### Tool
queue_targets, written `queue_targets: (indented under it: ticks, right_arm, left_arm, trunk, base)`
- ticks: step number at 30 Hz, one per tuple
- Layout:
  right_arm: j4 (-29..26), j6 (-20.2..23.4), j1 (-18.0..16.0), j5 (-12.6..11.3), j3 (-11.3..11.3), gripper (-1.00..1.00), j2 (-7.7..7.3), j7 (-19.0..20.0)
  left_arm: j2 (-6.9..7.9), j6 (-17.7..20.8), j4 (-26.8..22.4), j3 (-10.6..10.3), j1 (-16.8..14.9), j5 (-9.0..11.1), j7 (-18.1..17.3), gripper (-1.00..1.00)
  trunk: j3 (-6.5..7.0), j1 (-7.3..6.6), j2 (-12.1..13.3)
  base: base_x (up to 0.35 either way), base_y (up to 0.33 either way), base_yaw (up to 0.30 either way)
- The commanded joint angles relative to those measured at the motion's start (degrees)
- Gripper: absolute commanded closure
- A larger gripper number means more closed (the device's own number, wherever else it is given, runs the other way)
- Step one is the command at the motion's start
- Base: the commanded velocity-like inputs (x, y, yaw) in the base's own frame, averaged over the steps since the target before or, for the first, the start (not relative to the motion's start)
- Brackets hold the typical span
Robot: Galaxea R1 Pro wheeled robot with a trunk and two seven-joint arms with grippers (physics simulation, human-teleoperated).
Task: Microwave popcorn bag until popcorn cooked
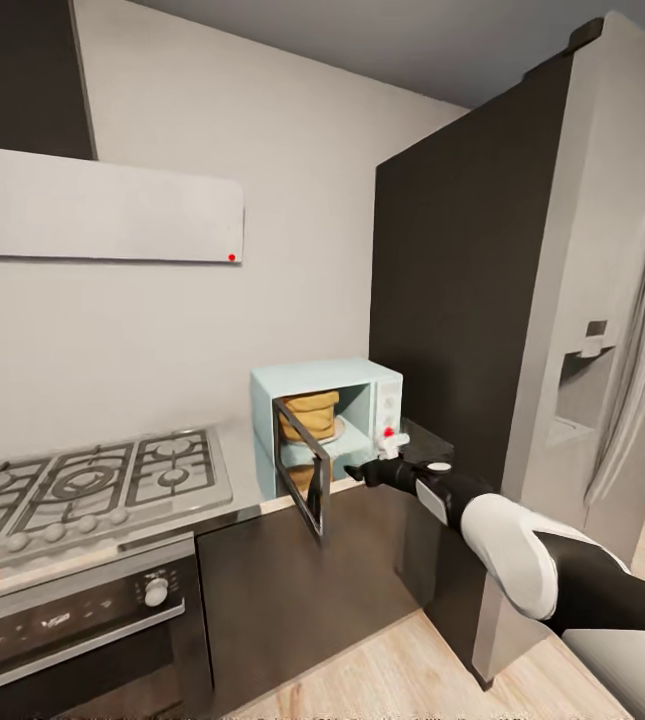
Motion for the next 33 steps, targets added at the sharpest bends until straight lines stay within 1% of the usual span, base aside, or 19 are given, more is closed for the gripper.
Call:
queue_targets:
  ticks: [1, 2, 3, 7, 10, 12, 14, 17, 21, 23, 24, 25, 26, 28, 29, 30, 31, 32, 33]
  right_arm:
    - [0.9, -0.2, 0.0, 0.6, -0.5, -1.00, -0.12, -0.6]
    - [1.4, -0.2, 0.0, 0.6, -0.5, -1.00, -0.50, -1.4]
    - [1.9, -0.2, 0.0, 0.6, -0.4, -1.00, -1.50, -2.7]
    - [2.3, -0.1, 0.0, 0.6, -0.4, -1.00, -2.63, -3.7]
    - [2.4, 0.0, 0.1, 0.6, -0.4, -1.00, -4.62, -4.4]
    - [2.4, 0.0, 1.4, 0.6, -0.4, -1.00, -5.64, -4.6]
    - [2.3, 0.0, 3.1, 0.6, -0.4, -1.00, -6.35, -5.1]
    - [2.3, 0.0, 6.3, 0.7, -0.3, -1.00, -6.90, -8.0]
    - [2.3, 0.0, 14.2, 0.7, -0.2, -1.00, -7.64, -12.8]
    - [2.3, 0.0, 16.9, 0.7, -0.2, -1.00, -7.96, -13.5]
    - [2.3, 0.0, 18.8, 0.7, -0.2, -1.00, -8.17, -13.8]
    - [2.4, 0.0, 21.2, 0.7, -0.2, -1.00, -8.73, -14.3]
    - [2.4, 0.3, 24.6, 0.6, -0.2, -1.00, -9.21, -16.2]
    - [2.4, 0.7, 29.2, 0.5, -0.2, -1.00, -9.51, -19.2]
    - [2.5, 0.7, 35.0, 0.4, -0.3, -1.00, -9.45, -22.1]
    - [2.5, 0.6, 37.4, 0.3, -0.3, -1.00, -9.36, -22.7]
    - [2.5, 0.5, 40.6, 0.3, -0.4, -1.00, -9.31, -23.3]
    - [2.5, 0.4, 42.6, 0.2, -0.5, -1.00, -9.26, -23.5]
    - [2.5, 0.3, 45.7, 0.2, -0.6, -1.00, -9.18, -23.7]
  left_arm:
    - [-0.02, -0.1, 0.0, 0.2, 0.0, 0.1, 0.1, -1.00]
    - [-0.02, -0.1, 0.0, 0.2, 0.0, 0.1, 0.1, -1.00]
    - [-0.04, -0.1, 0.0, 0.2, -0.1, 0.1, 0.1, -1.00]
    - [0.02, -0.1, 0.0, 0.2, -0.1, 0.1, 0.1, -1.00]
    - [0.02, -0.1, 0.0, 0.2, -0.1, 0.1, 0.1, -1.00]
    - [0.03, -0.1, 0.0, 0.2, -0.1, 0.1, 0.1, -1.00]
    - [0.03, -0.1, 0.0, 0.2, -0.1, 0.2, 0.1, -1.00]
    - [0.03, -0.1, 0.0, 0.2, -0.1, 0.1, 0.1, -1.00]
    - [-0.03, -0.1, 0.0, 0.2, -0.1, 0.1, 0.1, -1.00]
    - [-0.05, -0.1, 0.0, 0.1, 0.0, 0.1, 0.1, -1.00]
    - [-0.04, -0.1, 0.0, 0.1, -0.1, 0.1, 0.1, -1.00]
    - [-0.02, -0.1, 0.0, 0.1, -0.1, 0.1, 0.1, -1.00]
    - [-0.03, -0.1, 0.0, 0.1, -0.1, 0.1, 0.1, -1.00]
    - [-0.02, -0.1, 0.0, 0.1, 0.0, 0.1, 0.1, -1.00]
    - [-0.03, -0.1, 0.0, 0.1, 0.0, 0.1, 0.1, -1.00]
    - [-0.01, -0.1, 0.0, 0.1, 0.0, 0.1, 0.1, -1.00]
    - [0.01, -0.1, 0.0, 0.1, 0.0, 0.1, 0.1, -1.00]
    - [0.01, -0.1, 0.0, 0.1, 0.0, 0.1, 0.1, -1.00]
    - [0.02, -0.1, 0.0, 0.2, 0.0, 0.1, 0.1, -1.00]
  trunk:
    - [-0.17, 0.00, -0.1]
    - [-0.26, 0.00, -0.1]
    - [-0.36, 0.00, -0.1]
    - [-0.73, 0.00, -0.1]
    - [-1.01, 0.00, -0.1]
    - [-1.19, 0.00, -0.1]
    - [-1.38, 0.00, -0.1]
    - [-1.65, 0.00, -0.1]
    - [-1.76, 0.00, -0.1]
    - [-1.77, 0.00, -0.1]
    - [-1.77, 0.00, -0.1]
    - [-1.77, 0.00, -0.1]
    - [-1.77, 0.00, -0.1]
    - [-1.77, 0.00, -0.1]
    - [-1.77, 0.00, -0.1]
    - [-1.77, 0.00, -0.1]
    - [-1.77, 0.00, -0.1]
    - [-1.77, 0.00, -0.1]
    - [-1.77, 0.00, -0.1]
  base:
    - [0.000, 0.000, 0.000]
    - [0.000, 0.000, 0.000]
    - [0.000, 0.000, 0.000]
    - [0.000, 0.000, 0.000]
    - [0.000, 0.000, 0.000]
    - [0.000, 0.000, 0.000]
    - [0.000, 0.000, 0.000]
    - [0.000, 0.000, 0.000]
    - [0.000, 0.000, 0.000]
    - [0.000, 0.000, 0.000]
    - [0.000, 0.000, 0.000]
    - [0.000, 0.000, 0.000]
    - [0.000, 0.000, 0.000]
    - [0.000, 0.000, 0.000]
    - [0.000, 0.000, 0.000]
    - [0.000, 0.000, 0.000]
    - [0.000, 0.000, 0.000]
    - [0.000, 0.000, 0.000]
    - [0.000, 0.000, 0.000]
